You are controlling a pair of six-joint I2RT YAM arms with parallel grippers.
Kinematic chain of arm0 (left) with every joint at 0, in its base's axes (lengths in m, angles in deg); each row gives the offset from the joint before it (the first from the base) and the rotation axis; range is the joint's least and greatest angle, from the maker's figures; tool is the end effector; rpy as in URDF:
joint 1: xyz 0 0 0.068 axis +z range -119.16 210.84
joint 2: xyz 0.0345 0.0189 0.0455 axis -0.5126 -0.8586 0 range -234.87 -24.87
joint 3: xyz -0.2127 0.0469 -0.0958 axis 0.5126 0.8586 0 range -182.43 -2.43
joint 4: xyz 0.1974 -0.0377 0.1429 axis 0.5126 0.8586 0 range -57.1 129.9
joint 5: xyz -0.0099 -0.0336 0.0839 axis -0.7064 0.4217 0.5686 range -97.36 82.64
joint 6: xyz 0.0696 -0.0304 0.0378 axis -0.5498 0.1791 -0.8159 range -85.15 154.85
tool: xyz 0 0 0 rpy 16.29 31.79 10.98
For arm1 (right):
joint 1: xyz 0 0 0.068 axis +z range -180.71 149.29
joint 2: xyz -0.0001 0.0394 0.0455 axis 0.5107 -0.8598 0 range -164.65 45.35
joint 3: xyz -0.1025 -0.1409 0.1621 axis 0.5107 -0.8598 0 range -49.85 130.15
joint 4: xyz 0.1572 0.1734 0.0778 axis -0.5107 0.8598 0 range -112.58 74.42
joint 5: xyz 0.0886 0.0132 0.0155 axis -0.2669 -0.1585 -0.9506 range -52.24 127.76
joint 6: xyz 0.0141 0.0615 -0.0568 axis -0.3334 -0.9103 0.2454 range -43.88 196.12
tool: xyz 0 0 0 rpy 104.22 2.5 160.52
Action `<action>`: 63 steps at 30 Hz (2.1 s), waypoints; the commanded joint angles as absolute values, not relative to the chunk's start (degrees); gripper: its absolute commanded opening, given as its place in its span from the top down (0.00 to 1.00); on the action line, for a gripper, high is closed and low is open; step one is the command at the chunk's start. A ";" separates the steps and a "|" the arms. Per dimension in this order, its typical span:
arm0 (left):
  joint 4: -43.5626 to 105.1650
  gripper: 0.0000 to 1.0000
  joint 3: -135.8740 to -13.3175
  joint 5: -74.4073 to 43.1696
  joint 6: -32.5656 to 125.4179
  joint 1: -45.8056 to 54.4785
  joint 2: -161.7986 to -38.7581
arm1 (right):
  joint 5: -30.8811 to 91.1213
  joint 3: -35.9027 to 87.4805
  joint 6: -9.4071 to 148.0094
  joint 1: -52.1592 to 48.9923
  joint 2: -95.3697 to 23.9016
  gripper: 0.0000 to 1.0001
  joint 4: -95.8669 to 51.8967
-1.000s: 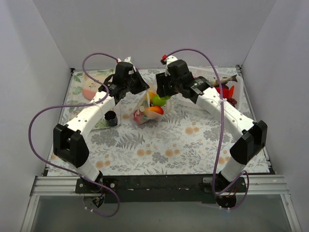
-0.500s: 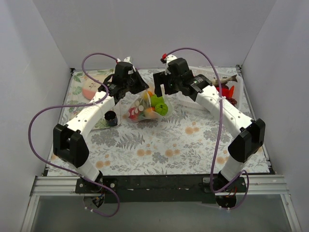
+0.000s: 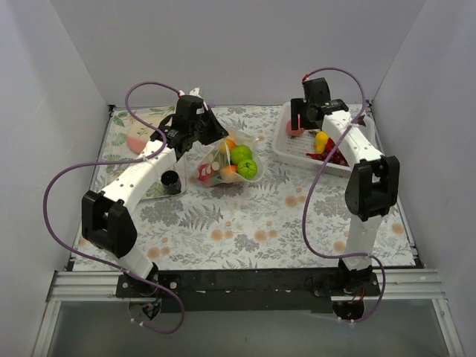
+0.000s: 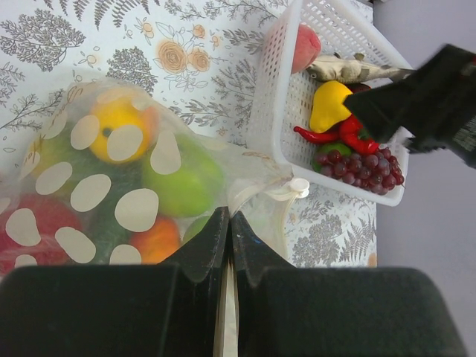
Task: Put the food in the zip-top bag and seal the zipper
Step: Pick up the fake fruit from the bin, then place the fake fruit in the zipper food storage bag.
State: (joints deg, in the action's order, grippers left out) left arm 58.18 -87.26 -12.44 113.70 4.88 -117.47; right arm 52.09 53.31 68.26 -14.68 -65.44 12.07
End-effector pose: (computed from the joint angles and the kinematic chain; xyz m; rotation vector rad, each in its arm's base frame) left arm 0.3475 -0.1764 0.2888 -1.0081 2.1555 -1.0870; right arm 0.4320 0.1049 0.2571 -0.0361 2.2817 -0.0717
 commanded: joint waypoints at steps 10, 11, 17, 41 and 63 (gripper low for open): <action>58.66 1.00 -89.00 -13.51 111.75 5.35 -114.87 | 70.63 56.77 86.04 -15.51 -77.08 0.13 4.93; 58.66 1.00 -89.00 -13.51 111.66 5.35 -114.70 | 70.72 56.42 86.48 -15.68 -77.35 0.13 4.23; 59.36 1.00 -89.88 -13.42 110.96 5.43 -115.22 | 68.52 55.01 87.80 -16.39 -79.98 0.11 2.91; 57.95 1.00 -88.91 -14.30 111.57 5.44 -116.10 | 62.46 64.75 80.60 -18.06 -75.77 0.78 10.64; 57.25 1.00 -88.91 -14.21 112.54 5.35 -116.45 | 45.75 50.54 65.22 -8.57 -50.83 0.83 5.91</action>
State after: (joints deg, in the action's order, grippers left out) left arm 59.38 -87.57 -13.44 112.23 4.92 -117.47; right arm 51.83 55.76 69.35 -13.59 -60.04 12.53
